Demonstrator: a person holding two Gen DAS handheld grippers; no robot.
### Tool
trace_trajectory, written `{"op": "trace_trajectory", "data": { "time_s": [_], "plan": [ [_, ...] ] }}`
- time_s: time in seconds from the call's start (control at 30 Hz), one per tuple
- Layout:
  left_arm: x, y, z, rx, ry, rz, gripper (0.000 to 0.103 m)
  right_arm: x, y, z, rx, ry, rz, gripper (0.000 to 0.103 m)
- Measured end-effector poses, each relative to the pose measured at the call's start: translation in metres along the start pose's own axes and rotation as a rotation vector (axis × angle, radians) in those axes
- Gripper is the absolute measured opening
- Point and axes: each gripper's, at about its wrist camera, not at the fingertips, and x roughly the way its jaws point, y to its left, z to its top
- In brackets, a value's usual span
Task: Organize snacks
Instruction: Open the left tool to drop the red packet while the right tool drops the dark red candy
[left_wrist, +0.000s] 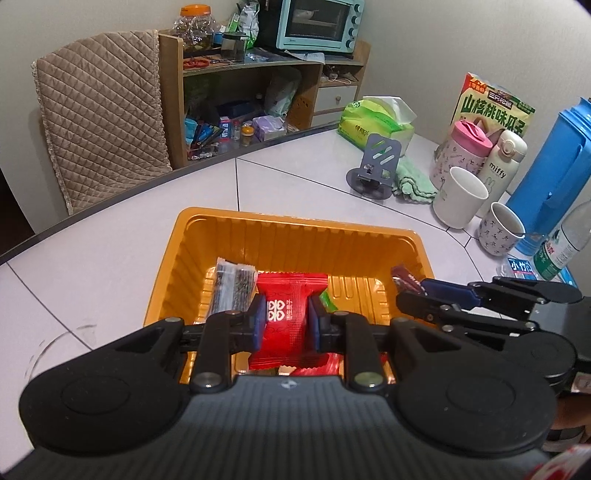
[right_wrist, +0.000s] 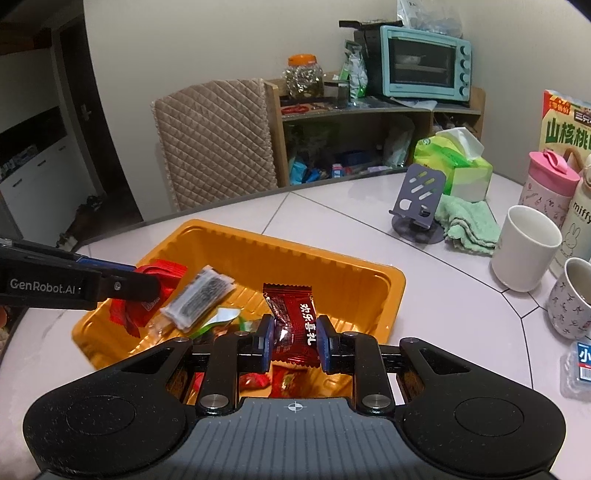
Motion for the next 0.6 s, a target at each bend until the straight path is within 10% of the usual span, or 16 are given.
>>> {"op": "trace_trajectory", "data": {
  "time_s": [0.47,0.6],
  "plan": [
    [0.030,0.000,0.013,0.003,0.023,-0.002,0.021,0.029,-0.014,0.009,0.039,-0.009,-0.020,0.025],
    [0.035,0.000,0.013,0.006,0.030,-0.006,0.021,0.028,-0.017,0.008,0.061,-0.027,-0.024,0.054]
  ]
}}
